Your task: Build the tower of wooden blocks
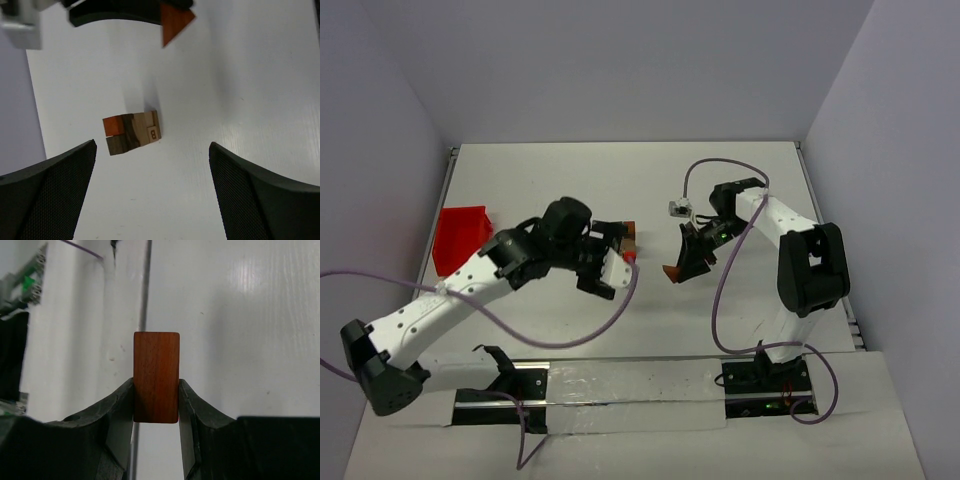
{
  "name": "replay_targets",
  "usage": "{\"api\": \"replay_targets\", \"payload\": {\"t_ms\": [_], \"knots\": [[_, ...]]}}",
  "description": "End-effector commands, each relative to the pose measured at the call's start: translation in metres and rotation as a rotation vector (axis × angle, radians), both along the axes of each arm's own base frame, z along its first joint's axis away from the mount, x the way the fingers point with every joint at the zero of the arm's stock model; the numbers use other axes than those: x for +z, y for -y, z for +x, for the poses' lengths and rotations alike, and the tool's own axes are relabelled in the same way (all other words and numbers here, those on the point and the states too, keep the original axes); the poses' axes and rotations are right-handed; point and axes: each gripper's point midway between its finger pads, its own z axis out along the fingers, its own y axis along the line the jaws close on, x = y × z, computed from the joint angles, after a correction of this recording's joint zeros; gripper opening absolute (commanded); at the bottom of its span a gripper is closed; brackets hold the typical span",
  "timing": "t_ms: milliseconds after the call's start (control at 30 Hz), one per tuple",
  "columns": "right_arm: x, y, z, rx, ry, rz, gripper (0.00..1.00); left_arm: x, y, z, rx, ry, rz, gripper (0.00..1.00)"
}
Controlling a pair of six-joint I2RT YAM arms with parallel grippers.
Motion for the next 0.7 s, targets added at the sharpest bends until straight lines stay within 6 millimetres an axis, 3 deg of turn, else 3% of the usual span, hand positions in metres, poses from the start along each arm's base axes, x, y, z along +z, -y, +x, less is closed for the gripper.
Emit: {"api": "replay_targets", "payload": {"t_ms": [0,167,367,433,467,533,667], "knots": [[0.036,-0.011,-0.023,-0.095,-0.252,0.106,0.00,0.036,-0.004,0.008,-0.020,0.384,-0.055,0.99],[0.042,-0.014,-0.030,-0.137,-0.364,0.127,0.00,0.016,0.013,-0.031,-0.206,0.706,-0.104,0.99],[0.042,-0.021,-0.034,-0.157,-0.467,0.166,0.00,-0.010,0.040,-0.070,-0.338,0.798,-0.193,0.98],[0.041,-0.024,-0.037,-0.153,-0.497,0.163,0.00,-0.009,0.045,-0.072,-0.332,0.866,-0.225,0.94],[0.042,-0.025,-0.038,-0.154,-0.506,0.166,0.00,-0.020,0.047,-0.079,-0.361,0.880,-0.219,0.90],[0.042,-0.028,-0.043,-0.141,-0.522,0.163,0.00,-0.024,0.049,-0.088,-0.388,0.911,-0.261,0.83],[0.043,-0.036,-0.054,-0.109,-0.550,0.161,0.00,-0.024,0.050,-0.098,-0.400,0.932,-0.310,0.60]]}}
